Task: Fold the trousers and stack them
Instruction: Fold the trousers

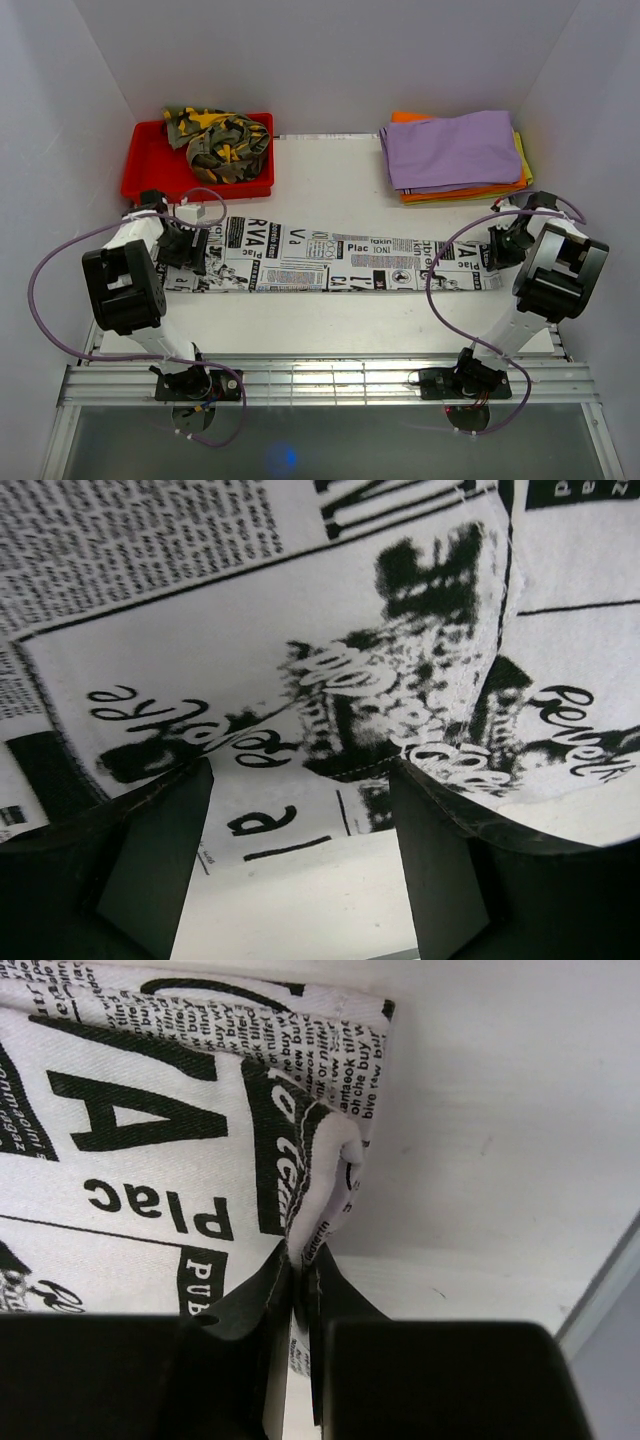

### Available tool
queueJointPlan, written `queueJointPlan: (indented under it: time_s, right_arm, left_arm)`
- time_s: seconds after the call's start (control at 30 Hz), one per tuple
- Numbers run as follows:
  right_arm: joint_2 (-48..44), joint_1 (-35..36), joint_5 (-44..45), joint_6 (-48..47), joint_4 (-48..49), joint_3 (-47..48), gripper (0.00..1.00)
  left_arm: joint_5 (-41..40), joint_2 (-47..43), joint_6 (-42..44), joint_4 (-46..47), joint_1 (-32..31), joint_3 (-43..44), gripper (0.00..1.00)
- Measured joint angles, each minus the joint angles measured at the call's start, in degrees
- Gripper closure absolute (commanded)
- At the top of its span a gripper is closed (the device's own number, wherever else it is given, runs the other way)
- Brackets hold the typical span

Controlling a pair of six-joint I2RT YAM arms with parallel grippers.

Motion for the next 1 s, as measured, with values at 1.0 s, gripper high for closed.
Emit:
queueJointPlan:
  time_s: [1.0]
  right_arm:
    - [-17.9, 34.6, -25.7, 24.1, 5.2, 2.5, 0.92]
  left_arm:
    - [4.8, -2.6, -6.2, 6.1, 0.2, -6.2, 0.26]
